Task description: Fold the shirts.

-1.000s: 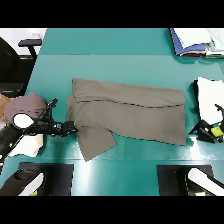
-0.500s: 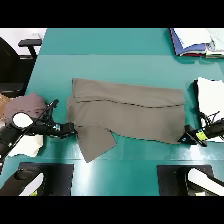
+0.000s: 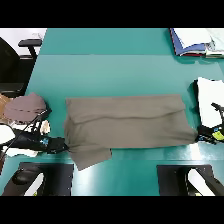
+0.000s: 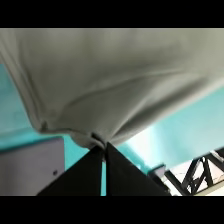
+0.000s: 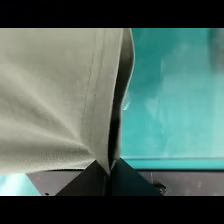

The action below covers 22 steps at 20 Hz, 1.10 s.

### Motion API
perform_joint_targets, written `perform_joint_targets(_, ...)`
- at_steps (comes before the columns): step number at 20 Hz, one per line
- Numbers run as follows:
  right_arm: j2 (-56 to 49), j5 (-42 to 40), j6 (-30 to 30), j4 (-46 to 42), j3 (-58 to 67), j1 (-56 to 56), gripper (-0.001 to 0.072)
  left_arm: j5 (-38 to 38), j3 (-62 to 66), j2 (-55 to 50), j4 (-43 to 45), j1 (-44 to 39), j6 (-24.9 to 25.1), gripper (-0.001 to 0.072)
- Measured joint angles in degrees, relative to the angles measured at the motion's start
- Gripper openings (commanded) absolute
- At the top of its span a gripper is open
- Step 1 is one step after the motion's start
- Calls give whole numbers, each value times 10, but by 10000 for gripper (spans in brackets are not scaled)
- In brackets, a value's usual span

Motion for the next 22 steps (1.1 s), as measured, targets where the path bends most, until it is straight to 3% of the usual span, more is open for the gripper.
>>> perform_joint_targets(4,-20,-16,4,8,52,45,13,27,57,-38,21,0,5,25)
perform_joint_targets(9,-145,-43,12,14,186,120,14,131,149,-199,45,0,65,25)
perform_joint_targets(15,-295,-51,16,64,326,136,18,226,259,-369,52,0,117,26)
perform_joint_targets(16,-312,-51,16,76,341,135,108,238,269,-384,52,0,121,35)
perform_joint_targets(17,-328,-52,16,86,354,132,247,249,276,-395,52,0,124,320)
perform_joint_targets(18,-342,-56,16,98,365,127,269,259,283,-403,52,0,126,572)
perform_joint_targets(19,-351,-60,14,112,371,123,270,265,288,-408,52,0,126,591)
perform_joint_targets(21,-361,-63,-5,148,377,108,465,267,300,-415,49,0,125,590)
perform_joint_targets(22,-361,-67,-16,162,374,97,476,266,308,-417,47,0,124,578)
